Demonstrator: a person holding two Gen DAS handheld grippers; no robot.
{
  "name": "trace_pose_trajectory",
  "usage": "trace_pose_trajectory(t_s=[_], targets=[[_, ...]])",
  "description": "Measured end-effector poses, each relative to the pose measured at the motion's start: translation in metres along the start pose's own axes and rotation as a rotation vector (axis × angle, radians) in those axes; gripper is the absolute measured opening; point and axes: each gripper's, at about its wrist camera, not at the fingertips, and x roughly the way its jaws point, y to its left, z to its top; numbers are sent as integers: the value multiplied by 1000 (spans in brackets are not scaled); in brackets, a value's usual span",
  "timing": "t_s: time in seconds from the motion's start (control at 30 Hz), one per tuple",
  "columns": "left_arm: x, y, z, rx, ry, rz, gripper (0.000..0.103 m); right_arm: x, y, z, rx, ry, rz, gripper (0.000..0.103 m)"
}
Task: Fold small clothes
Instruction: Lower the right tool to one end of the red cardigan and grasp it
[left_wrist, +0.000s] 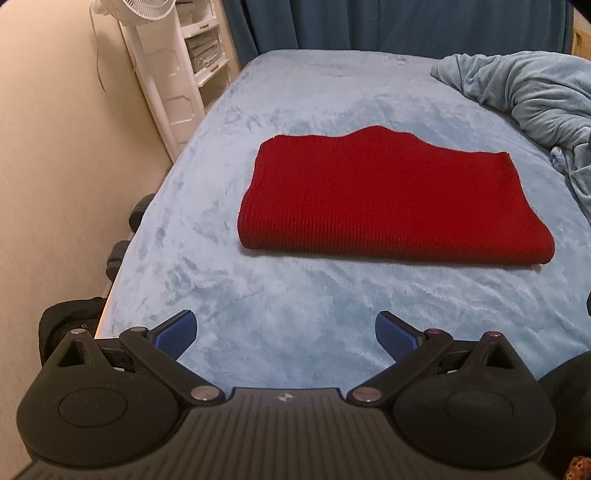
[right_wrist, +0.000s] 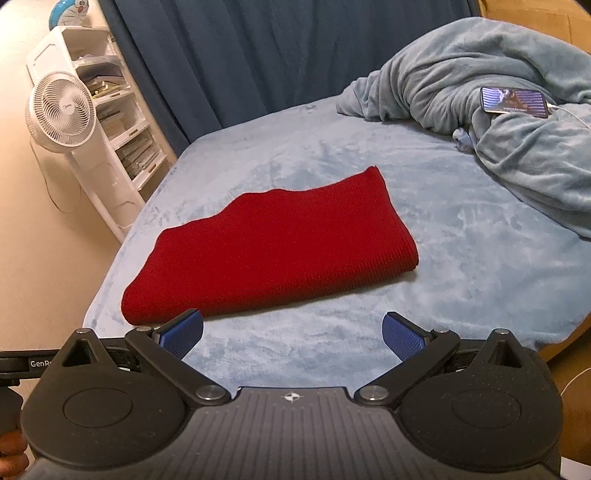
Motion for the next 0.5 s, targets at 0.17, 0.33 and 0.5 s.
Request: trace_pose_trajectory(t_s=[0.17, 0.33, 0.5], targets=[[16, 0, 3, -8, 31, -3, 103, 15, -7, 0, 13, 29, -12, 102], [38, 1, 8, -16, 64, 6, 103, 40, -20, 3, 69, 53, -2, 102], [76, 10, 16, -40, 110, 37, 103, 95, -57, 14, 276, 86, 43, 102]])
